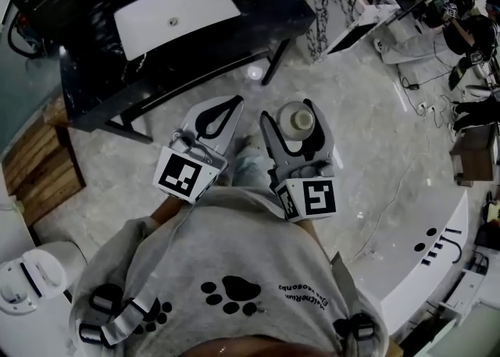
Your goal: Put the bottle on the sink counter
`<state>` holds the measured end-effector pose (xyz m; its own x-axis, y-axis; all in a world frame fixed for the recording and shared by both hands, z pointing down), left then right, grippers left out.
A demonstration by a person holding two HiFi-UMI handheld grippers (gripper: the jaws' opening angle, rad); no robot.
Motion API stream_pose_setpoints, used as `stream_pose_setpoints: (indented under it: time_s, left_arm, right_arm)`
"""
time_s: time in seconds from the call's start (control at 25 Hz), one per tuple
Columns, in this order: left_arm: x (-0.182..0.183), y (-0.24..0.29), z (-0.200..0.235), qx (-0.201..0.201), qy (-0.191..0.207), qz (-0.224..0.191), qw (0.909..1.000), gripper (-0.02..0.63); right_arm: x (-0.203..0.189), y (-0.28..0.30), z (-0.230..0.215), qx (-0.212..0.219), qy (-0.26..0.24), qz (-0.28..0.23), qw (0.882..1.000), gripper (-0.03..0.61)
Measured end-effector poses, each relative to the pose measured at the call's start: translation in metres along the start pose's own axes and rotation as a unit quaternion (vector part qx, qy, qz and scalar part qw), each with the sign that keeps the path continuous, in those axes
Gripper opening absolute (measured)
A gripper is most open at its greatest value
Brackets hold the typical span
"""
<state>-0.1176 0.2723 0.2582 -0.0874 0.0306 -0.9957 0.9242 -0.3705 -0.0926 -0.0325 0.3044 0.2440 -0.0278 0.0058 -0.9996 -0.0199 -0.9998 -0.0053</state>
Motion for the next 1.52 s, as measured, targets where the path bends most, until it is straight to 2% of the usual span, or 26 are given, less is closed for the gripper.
stream_pose_setpoints:
  time_s: [0.12,0.36,0.68,1.16,1.52]
  left_arm:
    - [-0.002,0.017,0.019,0.011,-0.001,0.004,0.9999,0.003]
    - [0.008,0.061,0.057,0.032,0.007,-0.014,0.9994,0.003]
    - [0.015,0.13,0.09,0.062,0.02,-0.023,0.9976,0.003]
    - [0.005,0.196,0.108,0.115,0.031,-0.007,0.9929,0.003]
    - [-0.01,0.213,0.118,0.115,0.019,0.013,0.9931,0.003]
  right_arm:
    - [0.001,0.026,-0.012,0.008,0.003,-0.003,1.0,0.336]
    - [0.011,0.083,-0.04,0.034,-0.012,-0.016,0.999,0.336]
    - [0.019,0.143,-0.095,0.064,-0.016,-0.025,0.998,0.336]
    - [0.013,0.199,-0.165,0.104,0.003,-0.032,0.994,0.336]
    - [-0.004,0.215,-0.177,0.108,0.02,-0.014,0.994,0.336]
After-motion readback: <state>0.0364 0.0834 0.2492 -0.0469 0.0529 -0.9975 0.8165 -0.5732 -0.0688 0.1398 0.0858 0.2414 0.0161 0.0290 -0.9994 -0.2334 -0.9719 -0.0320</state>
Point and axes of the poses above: the fingertips, and each gripper's own axes: y forward along the fingers, z to its left, x out of its top, the point moved 1 cm from there along -y, backward along the fingers, and after that the axes turned 14 degrees about -x, right-handed, at the moved point
